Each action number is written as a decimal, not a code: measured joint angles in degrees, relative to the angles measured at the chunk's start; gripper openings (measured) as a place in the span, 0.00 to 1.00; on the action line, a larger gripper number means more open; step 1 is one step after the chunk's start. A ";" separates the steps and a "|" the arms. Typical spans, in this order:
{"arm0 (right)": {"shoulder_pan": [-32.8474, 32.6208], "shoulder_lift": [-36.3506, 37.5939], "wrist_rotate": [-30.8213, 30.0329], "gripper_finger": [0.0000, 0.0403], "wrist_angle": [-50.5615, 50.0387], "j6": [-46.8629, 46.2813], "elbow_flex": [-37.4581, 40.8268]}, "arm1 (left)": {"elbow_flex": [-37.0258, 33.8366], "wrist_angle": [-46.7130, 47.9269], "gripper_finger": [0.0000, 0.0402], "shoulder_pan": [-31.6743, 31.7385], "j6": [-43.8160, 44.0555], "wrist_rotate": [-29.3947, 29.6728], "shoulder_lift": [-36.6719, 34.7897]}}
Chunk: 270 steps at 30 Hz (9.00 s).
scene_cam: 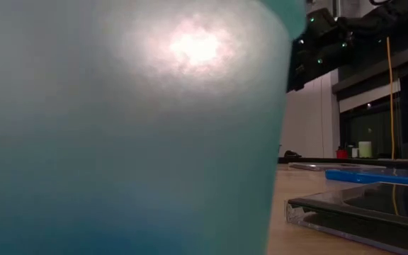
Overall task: Pick & place jewel cases by type
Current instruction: Put the left blue cd case into the green bin
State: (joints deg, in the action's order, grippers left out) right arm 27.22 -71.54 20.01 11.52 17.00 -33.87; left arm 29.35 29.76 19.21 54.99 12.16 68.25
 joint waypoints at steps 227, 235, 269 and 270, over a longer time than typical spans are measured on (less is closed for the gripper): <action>-7.02 -21.37 1.29 0.01 0.73 4.72 3.69 | 28.56 -33.56 0.45 -6.69 9.06 -27.32 42.32; -7.02 -21.61 1.83 0.01 0.73 5.24 3.69 | 28.87 -32.68 0.46 -6.77 7.24 -27.01 41.68; -6.95 -22.64 2.67 0.01 1.60 6.14 3.50 | 41.20 -12.01 0.46 -6.85 -8.47 -22.39 39.36; -6.95 -22.64 2.68 0.01 1.60 6.19 3.50 | 41.91 -11.32 0.46 -6.87 -9.16 -21.90 39.33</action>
State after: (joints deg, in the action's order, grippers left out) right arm 20.27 -94.17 22.69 13.13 23.19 -30.37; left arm 71.26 18.44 12.34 45.84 -9.74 107.59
